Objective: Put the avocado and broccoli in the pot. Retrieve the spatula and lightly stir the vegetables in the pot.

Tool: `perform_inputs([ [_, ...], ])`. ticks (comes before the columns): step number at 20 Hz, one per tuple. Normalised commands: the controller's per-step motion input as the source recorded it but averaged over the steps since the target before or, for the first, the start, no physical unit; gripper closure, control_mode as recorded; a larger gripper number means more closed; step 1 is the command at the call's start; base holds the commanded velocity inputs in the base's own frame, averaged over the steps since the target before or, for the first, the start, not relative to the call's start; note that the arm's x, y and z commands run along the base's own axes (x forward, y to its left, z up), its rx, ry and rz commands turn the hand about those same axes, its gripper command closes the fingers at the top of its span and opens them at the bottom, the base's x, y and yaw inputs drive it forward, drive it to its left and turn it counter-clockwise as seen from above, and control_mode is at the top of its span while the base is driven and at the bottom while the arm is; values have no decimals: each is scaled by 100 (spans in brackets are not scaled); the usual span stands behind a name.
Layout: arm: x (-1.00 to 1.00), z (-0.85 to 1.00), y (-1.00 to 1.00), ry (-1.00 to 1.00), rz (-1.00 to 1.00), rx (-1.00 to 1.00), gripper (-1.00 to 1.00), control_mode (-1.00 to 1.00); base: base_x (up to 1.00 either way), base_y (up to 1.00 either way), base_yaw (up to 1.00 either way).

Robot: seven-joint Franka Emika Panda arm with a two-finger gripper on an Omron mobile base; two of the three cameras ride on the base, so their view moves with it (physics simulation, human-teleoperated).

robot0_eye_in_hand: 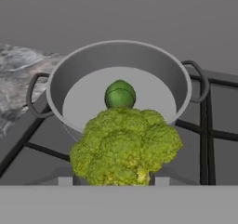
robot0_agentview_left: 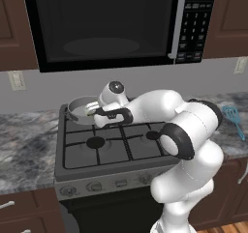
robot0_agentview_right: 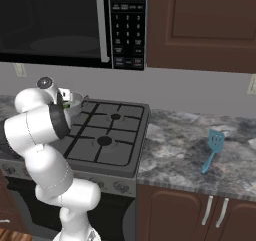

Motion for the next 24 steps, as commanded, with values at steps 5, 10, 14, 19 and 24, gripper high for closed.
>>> perform_inputs([
  [5, 25, 0, 2, -1, 0, 0, 100, -100, 0, 0, 0],
  [10, 29, 2, 0, 0, 0, 0, 100, -100, 0, 0, 0],
  [14, 4, 7, 2, -1, 0, 0, 100, -100, 0, 0, 0],
  [19, 10, 13, 12, 0, 0, 0, 100, -100, 0, 0, 0],
  [24, 49, 3, 7, 0, 0, 0, 100, -100, 0, 0, 0],
])
